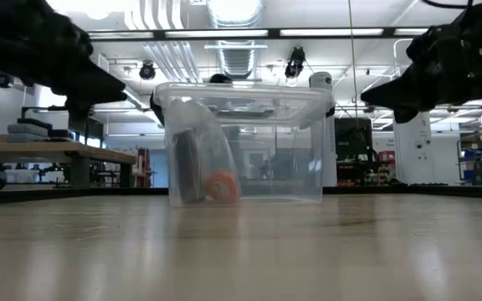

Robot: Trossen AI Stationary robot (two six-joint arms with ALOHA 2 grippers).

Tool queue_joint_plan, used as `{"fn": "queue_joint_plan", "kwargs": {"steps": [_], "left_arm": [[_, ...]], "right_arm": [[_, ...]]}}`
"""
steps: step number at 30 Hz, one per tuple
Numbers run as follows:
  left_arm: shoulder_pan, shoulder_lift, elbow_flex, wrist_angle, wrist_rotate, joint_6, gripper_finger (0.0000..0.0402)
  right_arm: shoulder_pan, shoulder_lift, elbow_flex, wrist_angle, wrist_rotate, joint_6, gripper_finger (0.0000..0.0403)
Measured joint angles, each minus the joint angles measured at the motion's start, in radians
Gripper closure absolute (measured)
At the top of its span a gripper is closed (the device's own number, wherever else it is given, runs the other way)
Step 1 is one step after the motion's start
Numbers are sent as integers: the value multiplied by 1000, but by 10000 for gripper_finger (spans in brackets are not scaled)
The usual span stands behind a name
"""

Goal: Roll bandage
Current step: Return to Home Position

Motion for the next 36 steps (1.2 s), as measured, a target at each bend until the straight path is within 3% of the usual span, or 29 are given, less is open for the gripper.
{"fn": "queue_joint_plan", "kwargs": {"steps": [4,14,22,27,32,36], "left_arm": [[-1,-119,-96,90,65,58,287],[0,-383,-233,120,70,145,287],[0,-365,-253,168,80,161,287],[-7,-345,-253,174,111,68,287],[-66,-315,-253,235,122,-1,287],[-140,-275,-253,323,70,8,298]], "right_arm": [[0,-50,4,-2,-40,-41,391],[0,-86,4,-52,-48,-22,391],[0,-86,5,-49,-49,-22,391],[0,-87,5,-44,-106,-7,391],[0,-86,5,-45,-147,46,391],[0,-85,5,-44,-175,47,391]]}}
